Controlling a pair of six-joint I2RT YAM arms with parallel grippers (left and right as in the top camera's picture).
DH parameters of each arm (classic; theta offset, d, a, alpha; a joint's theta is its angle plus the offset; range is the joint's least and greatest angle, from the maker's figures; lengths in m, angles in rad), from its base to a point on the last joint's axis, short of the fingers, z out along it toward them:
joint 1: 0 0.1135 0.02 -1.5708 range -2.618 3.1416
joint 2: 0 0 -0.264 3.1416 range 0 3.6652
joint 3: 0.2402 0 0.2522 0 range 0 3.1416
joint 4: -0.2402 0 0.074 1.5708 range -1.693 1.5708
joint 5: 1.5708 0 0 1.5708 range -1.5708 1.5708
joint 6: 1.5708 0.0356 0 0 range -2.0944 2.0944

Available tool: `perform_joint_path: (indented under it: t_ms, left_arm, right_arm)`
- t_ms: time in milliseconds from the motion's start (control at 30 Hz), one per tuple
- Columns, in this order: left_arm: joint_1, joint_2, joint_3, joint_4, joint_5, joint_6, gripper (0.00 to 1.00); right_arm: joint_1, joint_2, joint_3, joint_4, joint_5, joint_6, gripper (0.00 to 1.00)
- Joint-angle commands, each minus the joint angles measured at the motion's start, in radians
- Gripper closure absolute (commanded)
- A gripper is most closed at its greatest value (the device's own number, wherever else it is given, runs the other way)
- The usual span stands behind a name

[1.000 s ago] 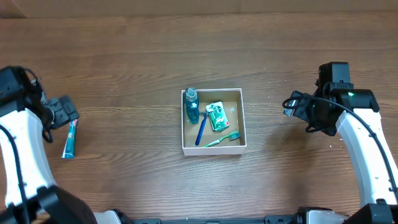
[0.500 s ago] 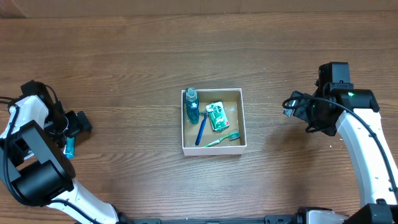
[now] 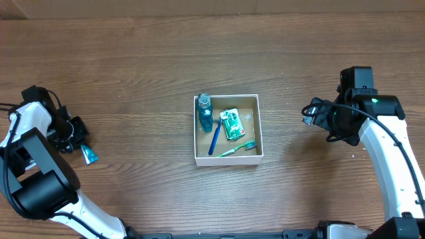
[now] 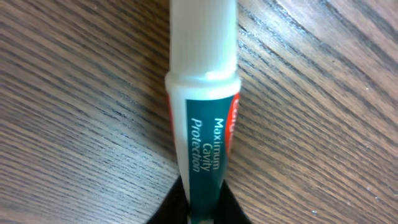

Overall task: Pack container
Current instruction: 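Grasp the toothpaste tube with the left gripper, then carry the toothpaste tube into the box and release it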

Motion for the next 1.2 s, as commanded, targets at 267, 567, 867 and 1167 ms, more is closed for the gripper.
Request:
perform_joint_path:
  t_ms: [267, 567, 867, 1167]
  left_arm:
    - [-0.025, -0.028, 0.109, -0.13, 0.221, 0.005, 0.96]
    - [-0.545, -0.46, 0.191, -0.175, 0.202, 0.176, 0.96]
    - [-1.195, -0.456, 0.19, -0.095, -0.02, 0.21, 0.96]
    - [-1.232, -0.097, 0.19, -0.07, -0.016, 0.199, 0.95]
  right_arm:
    - [-0.004, -0.004, -0.003, 0.005, -0.005, -0.003, 0.0]
    - [-0.004, -0.004, -0.003, 0.013, -0.005, -0.002, 0.0]
    - [-0.004, -0.004, -0.003, 0.014, -0.005, -0.002, 0.0]
    - [-0.004, -0.004, -0.003, 0.013, -0.005, -0.002, 0.0]
